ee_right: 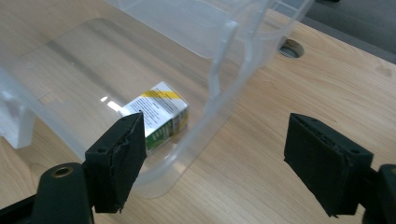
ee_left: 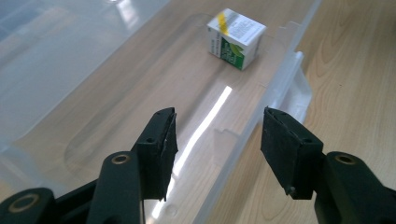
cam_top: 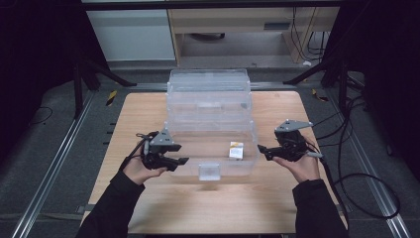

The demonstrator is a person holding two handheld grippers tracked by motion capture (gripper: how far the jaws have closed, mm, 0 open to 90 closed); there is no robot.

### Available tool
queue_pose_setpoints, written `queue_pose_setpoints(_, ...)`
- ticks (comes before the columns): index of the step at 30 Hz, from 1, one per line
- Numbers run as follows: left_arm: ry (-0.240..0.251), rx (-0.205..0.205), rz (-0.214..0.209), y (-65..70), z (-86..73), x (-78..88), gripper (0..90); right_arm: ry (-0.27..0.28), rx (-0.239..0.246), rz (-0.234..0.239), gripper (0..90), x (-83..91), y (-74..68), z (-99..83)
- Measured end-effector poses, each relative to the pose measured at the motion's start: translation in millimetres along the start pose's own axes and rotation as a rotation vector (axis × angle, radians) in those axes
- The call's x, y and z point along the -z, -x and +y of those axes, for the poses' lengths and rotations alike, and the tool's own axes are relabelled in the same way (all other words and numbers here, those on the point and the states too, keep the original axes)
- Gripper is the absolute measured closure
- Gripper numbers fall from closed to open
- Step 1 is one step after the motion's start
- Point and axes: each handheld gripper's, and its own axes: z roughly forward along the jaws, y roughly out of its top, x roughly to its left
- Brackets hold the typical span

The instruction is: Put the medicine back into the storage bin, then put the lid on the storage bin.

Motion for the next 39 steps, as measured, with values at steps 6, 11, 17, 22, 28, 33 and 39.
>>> queue_pose_setpoints(6,-0.051,-0.077,-0.049,10.6,15.1,-13.7,45.3,-0.002,-0.037,-0.036,18.5,8.1,14.4,-14.7)
queue_pose_setpoints(11,-0.1,-0.109,-0.092,12.5,21.1,-27.3,47.9,-0.008,-0.054,-0.059,18.1,12.4,23.5,-23.7)
queue_pose_setpoints(17,-0.173,-0.145,-0.145,12.0,26.2,-46.1,50.6,-0.028,-0.048,-0.061,17.4,9.0,26.4,-30.6)
queue_pose_setpoints(22,-0.2,-0.164,-0.174,13.5,28.5,-56.9,51.5,-0.039,-0.032,-0.059,17.3,6.3,25.2,-31.6)
queue_pose_setpoints(28,-0.238,-0.184,-0.199,14.6,27.5,-66.8,52.8,-0.046,-0.025,-0.056,17.2,5.5,25.8,-33.1)
queue_pose_setpoints(33,-0.277,-0.159,-0.21,16.1,24.6,-77.2,54.8,-0.054,-0.02,-0.05,17.2,3.7,26.6,-34.3)
queue_pose_setpoints(39,-0.307,-0.161,-0.236,15.5,29.7,-81.9,56.1,-0.059,-0.021,-0.048,17.3,-0.7,26.4,-32.1)
